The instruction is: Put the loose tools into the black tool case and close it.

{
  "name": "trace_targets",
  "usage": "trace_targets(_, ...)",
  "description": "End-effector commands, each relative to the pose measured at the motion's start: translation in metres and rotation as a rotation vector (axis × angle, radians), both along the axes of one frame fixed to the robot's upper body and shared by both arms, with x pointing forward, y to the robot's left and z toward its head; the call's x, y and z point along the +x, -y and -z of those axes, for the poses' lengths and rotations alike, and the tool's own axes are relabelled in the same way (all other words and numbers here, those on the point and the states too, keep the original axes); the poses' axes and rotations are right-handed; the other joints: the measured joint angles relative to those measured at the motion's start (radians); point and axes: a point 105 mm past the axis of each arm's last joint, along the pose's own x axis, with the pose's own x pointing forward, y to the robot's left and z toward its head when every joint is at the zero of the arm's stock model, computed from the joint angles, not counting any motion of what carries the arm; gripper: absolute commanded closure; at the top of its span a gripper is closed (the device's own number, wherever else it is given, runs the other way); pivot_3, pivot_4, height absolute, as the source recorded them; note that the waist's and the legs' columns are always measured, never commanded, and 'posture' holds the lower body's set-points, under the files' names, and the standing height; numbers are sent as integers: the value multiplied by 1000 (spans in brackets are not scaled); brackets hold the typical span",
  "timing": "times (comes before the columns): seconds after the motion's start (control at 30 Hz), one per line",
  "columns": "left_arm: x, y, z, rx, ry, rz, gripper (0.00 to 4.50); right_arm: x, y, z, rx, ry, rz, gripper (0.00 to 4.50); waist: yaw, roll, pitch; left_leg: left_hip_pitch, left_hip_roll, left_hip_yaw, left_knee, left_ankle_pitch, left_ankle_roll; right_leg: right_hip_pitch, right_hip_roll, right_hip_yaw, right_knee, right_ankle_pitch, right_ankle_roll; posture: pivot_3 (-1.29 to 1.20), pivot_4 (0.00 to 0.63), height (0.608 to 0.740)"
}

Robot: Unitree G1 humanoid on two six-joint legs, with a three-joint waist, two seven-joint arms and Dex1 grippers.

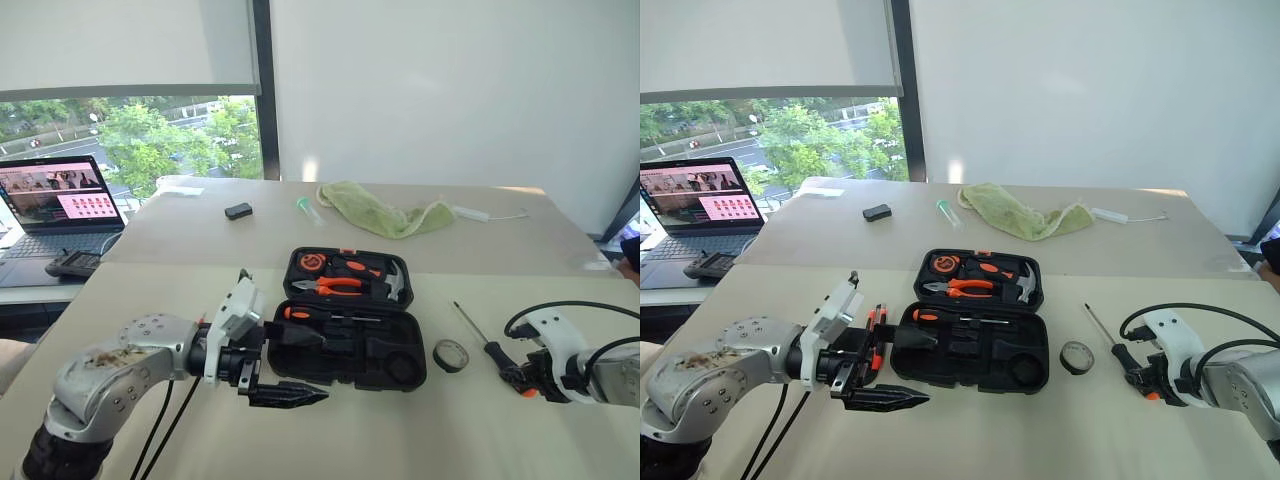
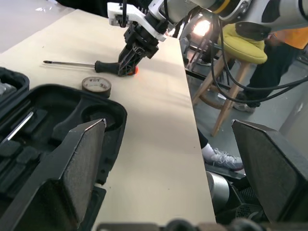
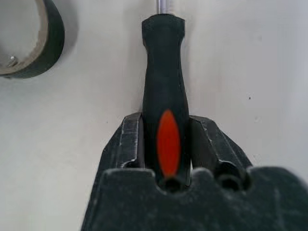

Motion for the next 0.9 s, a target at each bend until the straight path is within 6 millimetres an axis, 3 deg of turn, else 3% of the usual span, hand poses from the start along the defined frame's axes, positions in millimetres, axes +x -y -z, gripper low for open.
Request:
trace_targets(0.03, 0, 0, -3, -17, 53, -24, 0, 8, -6, -27, -1, 153, -64, 3475, 0, 0, 0, 0, 0, 0, 0, 0, 0, 0, 0, 0, 0, 0, 0, 0, 150, 740)
trace_targets(0.17, 10, -7, -1, -59, 129, -118, 0, 14, -44, -72, 84, 369, -270, 3475, -4, 1, 1, 0, 0, 0, 0, 0, 0, -1, 0, 1, 0, 0, 0, 0, 150, 740)
trace_targets(0.23, 8, -16, -3, -117, 89, -111, 0, 10, -86, -94, 93, 427, -505, 3475, -8, 2, 1, 1, 1, 0, -1, 0, -1, -1, 1, 1, 1, 0, 0, 0, 150, 740)
trace_targets(0.3, 7, -30, -5, -136, 10, -126, 0, 7, -125, -100, 96, 415, -713, 3475, -19, 4, 3, 2, 2, 0, -1, 1, -1, -1, 1, 1, 1, 0, 0, 0, 150, 740)
trace_targets(0.4, 6, -48, -5, -121, -9, -185, 0, 12, -158, -88, 73, 332, -911, 3475, -27, 3, 4, 3, 4, -2, -2, 2, -4, -1, 3, -1, 1, 1, -3, 0, 150, 740)
trace_targets(0.53, 4, -60, -3, -84, -9, -224, 0, 31, -165, -65, -61, 247, -1056, 3475, -10, 2, 6, 3, 2, -2, -2, 2, -4, -1, 1, -3, 1, 0, -4, 0, 150, 740)
trace_targets(0.67, -1, -58, -6, -83, -2, -242, 0, 53, -161, -50, -123, 180, -1098, 3475, -3, 2, 6, -2, -1, 0, 1, 4, -7, -4, -2, -2, 0, 1, -3, 0, 150, 740)
trace_targets(0.9, -4, -51, -12, -83, 15, -267, 0, 63, -157, -39, -175, 100, -1184, 3476, -3, 2, 6, -1, 0, 0, -1, 4, -9, -4, -2, -2, -1, 1, -3, 0, 150, 740)
